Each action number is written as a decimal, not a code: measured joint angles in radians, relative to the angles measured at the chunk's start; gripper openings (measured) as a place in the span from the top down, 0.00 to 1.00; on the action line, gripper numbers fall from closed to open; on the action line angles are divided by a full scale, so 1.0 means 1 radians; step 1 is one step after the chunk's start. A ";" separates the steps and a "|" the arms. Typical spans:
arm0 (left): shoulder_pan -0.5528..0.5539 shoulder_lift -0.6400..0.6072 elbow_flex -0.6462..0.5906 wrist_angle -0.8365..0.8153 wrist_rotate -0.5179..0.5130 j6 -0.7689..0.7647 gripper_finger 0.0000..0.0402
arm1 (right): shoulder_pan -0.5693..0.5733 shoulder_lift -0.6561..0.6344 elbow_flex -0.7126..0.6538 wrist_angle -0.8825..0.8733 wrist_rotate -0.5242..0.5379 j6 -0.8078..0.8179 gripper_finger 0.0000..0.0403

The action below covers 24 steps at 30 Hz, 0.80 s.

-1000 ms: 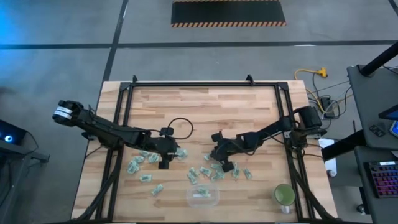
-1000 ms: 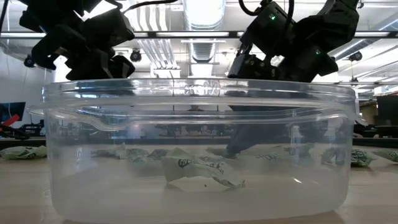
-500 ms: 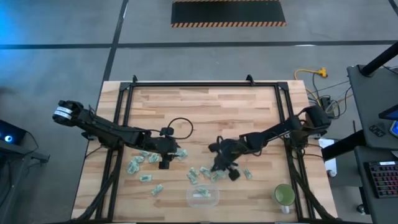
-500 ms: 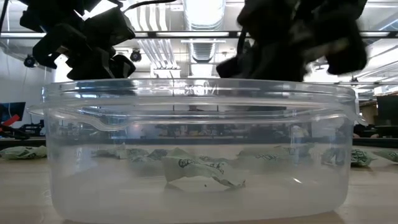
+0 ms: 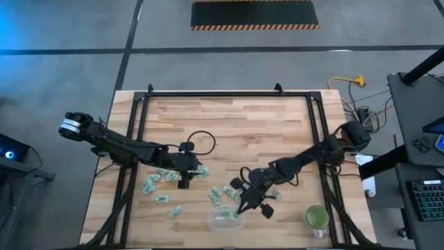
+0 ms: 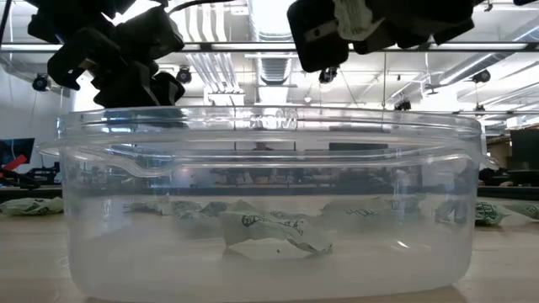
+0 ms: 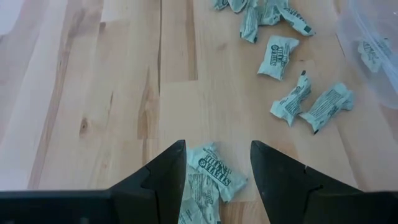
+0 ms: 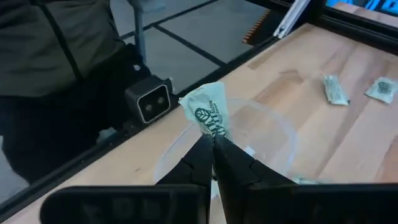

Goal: Pick and place Stevia / Truvia into bins
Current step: Put the stevia packet into the transparent container

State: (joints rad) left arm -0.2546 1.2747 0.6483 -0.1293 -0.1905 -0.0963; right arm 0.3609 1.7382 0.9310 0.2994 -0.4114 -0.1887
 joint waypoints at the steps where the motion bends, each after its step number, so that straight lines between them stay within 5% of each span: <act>1: 0.000 0.000 0.000 -0.001 0.000 -0.001 0.59 | 0.003 0.000 0.000 0.000 0.017 0.008 0.98; 11: 0.000 0.000 0.000 -0.002 0.000 -0.003 0.59 | 0.012 0.093 0.027 0.040 0.097 0.090 0.86; 24: 0.000 0.084 -0.019 -0.008 -0.002 -0.027 0.59 | 0.015 0.077 0.211 -0.398 0.188 0.046 0.63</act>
State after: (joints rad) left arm -0.2543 1.3587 0.6293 -0.1372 -0.1924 -0.1232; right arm 0.3755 1.8149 1.1424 -0.0990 -0.2230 -0.1426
